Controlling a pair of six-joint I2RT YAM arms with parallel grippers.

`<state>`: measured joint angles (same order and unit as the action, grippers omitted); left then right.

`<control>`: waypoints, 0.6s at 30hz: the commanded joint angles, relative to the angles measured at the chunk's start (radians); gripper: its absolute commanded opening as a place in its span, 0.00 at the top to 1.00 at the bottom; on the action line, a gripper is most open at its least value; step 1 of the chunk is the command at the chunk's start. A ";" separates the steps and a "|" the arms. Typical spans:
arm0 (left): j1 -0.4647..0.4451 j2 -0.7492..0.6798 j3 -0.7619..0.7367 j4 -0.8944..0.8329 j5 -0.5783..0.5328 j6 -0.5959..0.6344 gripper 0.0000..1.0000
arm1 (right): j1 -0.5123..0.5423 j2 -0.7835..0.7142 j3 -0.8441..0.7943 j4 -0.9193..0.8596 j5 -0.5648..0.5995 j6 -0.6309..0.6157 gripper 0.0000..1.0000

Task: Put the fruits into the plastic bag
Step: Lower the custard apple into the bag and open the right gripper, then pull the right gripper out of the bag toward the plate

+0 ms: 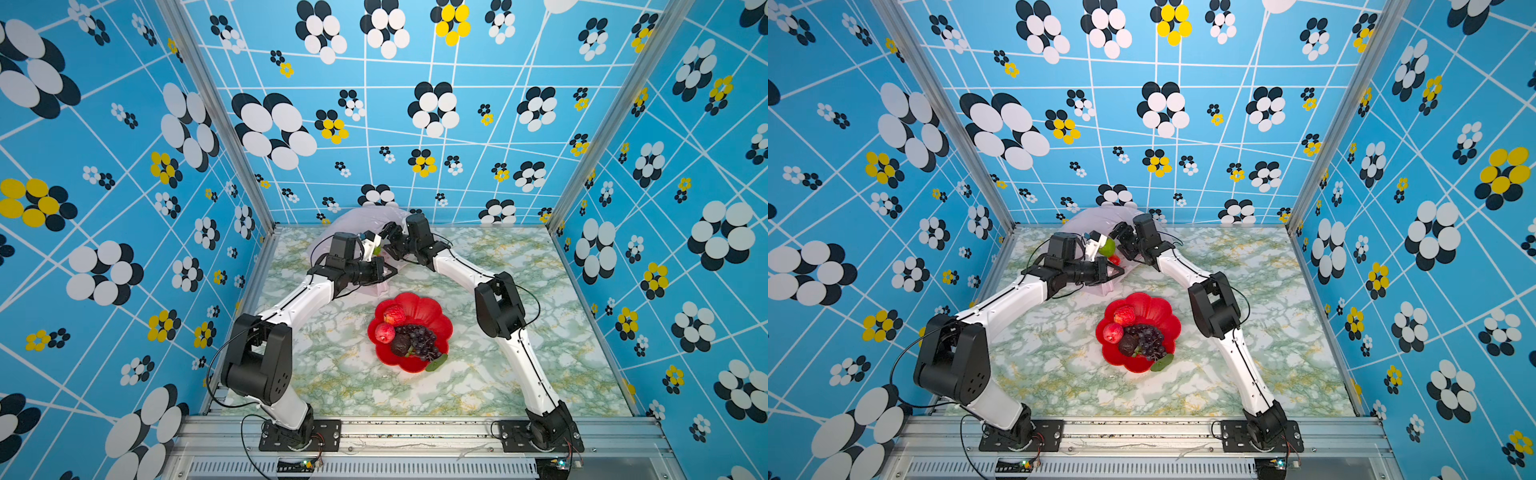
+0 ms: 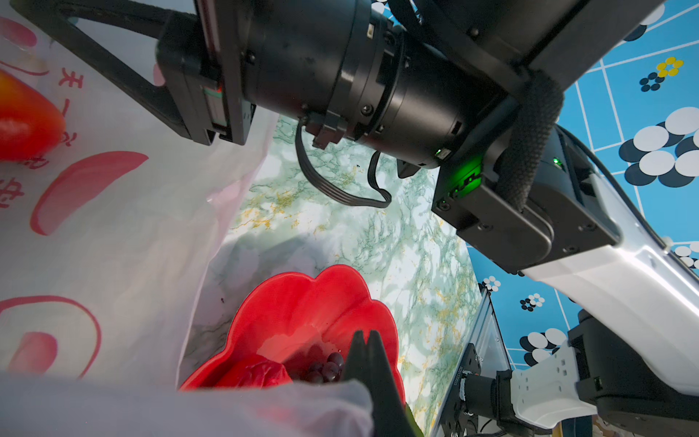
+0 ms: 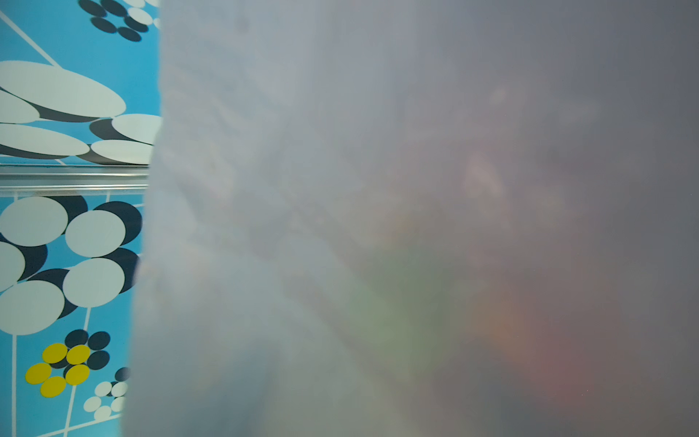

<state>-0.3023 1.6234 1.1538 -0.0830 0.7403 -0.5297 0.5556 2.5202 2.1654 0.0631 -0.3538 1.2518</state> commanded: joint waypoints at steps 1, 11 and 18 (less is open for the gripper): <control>-0.006 -0.006 0.023 -0.009 -0.005 0.023 1.00 | -0.005 -0.058 -0.007 -0.020 -0.019 -0.036 0.17; -0.006 -0.010 0.015 -0.003 -0.014 0.026 1.00 | -0.005 -0.289 -0.249 -0.007 -0.025 -0.126 0.17; -0.005 -0.007 0.012 -0.003 -0.026 0.027 1.00 | -0.007 -0.508 -0.411 -0.108 0.001 -0.307 0.17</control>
<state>-0.3027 1.6234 1.1538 -0.0830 0.7303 -0.5266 0.5552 2.0953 1.7943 0.0074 -0.3683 1.0603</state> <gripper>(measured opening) 0.044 0.831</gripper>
